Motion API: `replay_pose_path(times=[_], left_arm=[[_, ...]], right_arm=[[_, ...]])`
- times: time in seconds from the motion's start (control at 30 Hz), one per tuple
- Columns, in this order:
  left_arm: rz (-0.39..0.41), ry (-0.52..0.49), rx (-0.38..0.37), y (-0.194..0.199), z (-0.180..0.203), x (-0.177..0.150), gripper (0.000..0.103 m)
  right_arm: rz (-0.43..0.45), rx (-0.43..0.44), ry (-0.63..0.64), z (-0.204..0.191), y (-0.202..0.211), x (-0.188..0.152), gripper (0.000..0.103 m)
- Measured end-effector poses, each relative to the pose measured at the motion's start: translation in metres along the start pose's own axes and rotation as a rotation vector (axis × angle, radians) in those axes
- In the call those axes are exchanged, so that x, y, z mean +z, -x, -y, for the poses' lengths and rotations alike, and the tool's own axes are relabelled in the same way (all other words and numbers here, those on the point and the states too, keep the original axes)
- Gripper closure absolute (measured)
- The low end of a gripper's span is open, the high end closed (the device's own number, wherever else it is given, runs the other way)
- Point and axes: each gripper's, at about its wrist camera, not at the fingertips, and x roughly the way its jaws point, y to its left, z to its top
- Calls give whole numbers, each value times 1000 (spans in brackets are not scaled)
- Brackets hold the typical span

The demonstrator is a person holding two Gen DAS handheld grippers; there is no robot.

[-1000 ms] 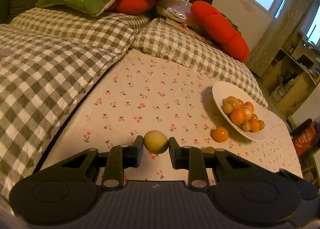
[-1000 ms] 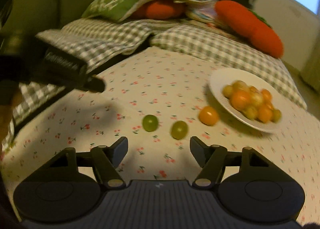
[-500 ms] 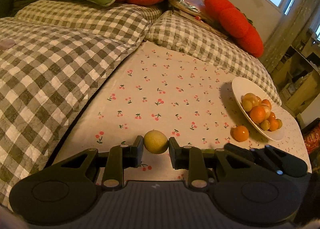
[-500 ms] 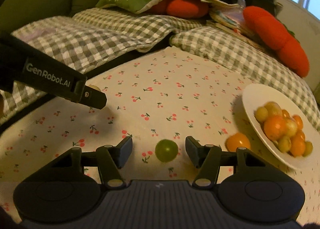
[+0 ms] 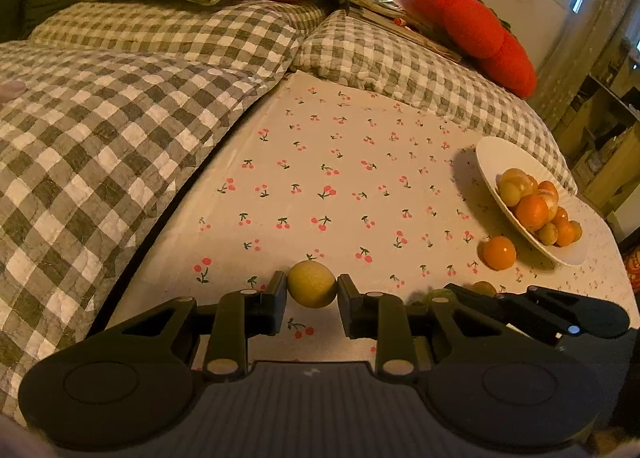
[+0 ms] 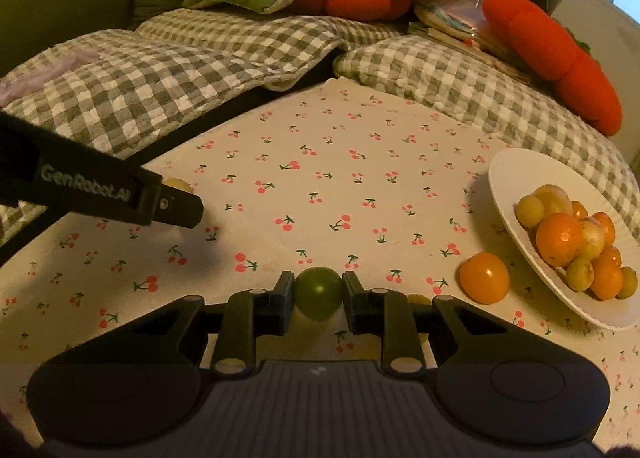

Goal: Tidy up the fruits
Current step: 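Grasp a small green fruit with the right gripper, then carry the yellow and green fruits over the white plate with both grippers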

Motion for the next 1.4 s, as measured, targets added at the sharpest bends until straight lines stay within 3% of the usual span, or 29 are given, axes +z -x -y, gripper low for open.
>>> replay_pose_path(times=[0.67, 1.4], left_arm=[[19, -106, 64, 2, 11, -9, 91], [76, -180, -19, 19, 63, 6, 91]], right_arm=[[67, 42, -55, 9, 32, 5, 80], [219, 34, -172, 55, 76, 19, 80]])
